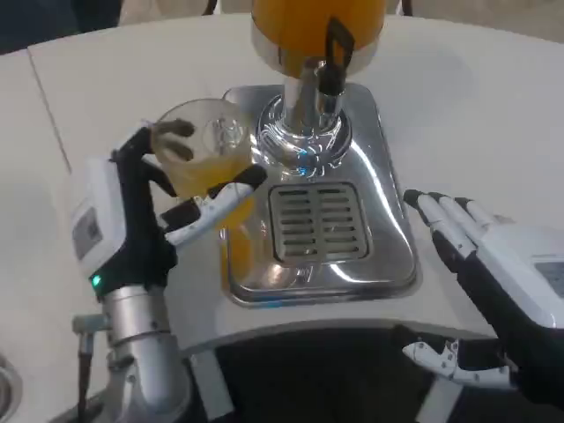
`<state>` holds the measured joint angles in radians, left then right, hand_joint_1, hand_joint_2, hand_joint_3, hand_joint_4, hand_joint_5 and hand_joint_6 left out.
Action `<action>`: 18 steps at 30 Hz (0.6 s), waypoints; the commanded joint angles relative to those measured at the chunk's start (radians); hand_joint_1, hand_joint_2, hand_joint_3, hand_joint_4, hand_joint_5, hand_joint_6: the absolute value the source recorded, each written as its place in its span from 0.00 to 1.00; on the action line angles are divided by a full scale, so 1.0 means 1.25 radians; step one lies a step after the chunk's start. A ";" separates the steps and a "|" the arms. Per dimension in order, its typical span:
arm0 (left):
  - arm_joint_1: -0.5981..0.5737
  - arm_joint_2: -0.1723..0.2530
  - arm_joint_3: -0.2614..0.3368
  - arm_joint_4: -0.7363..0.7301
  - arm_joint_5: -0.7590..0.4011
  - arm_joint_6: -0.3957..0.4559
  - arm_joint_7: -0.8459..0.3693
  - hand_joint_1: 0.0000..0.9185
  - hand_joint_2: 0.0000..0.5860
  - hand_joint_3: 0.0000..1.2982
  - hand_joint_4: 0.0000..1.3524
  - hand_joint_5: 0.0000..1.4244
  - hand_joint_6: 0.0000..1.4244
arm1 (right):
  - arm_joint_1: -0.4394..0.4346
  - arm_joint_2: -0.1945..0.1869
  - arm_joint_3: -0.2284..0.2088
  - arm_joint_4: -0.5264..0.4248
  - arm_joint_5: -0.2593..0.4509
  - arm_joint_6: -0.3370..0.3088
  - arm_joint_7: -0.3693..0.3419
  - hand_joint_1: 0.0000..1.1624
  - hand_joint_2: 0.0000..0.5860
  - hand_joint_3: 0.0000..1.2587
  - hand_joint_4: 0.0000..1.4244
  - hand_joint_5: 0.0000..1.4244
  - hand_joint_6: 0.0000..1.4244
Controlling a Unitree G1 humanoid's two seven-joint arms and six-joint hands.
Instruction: Grasp the cup under the faucet to collect the drink, then remove the cup.
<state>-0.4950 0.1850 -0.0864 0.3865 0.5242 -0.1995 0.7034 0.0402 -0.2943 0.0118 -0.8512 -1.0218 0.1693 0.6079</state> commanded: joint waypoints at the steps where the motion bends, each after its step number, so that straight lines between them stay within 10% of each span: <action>1: 0.050 0.010 0.013 -0.077 0.003 0.002 -0.022 0.67 0.00 0.91 0.78 1.00 1.00 | 0.000 -0.013 -0.006 0.011 0.013 -0.019 -0.025 0.54 0.57 0.00 0.00 0.00 0.03; 18: 0.223 -0.001 0.043 -0.326 -0.031 -0.040 -0.137 0.67 0.00 0.90 0.77 1.00 1.00 | -0.003 -0.070 -0.019 0.038 -0.027 -0.079 -0.078 0.53 0.59 0.00 0.00 0.00 0.02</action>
<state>-0.2530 0.1861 -0.0242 0.0509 0.4871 -0.1989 0.5506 0.0218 -0.3663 -0.0007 -0.8039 -1.0424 0.0899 0.5308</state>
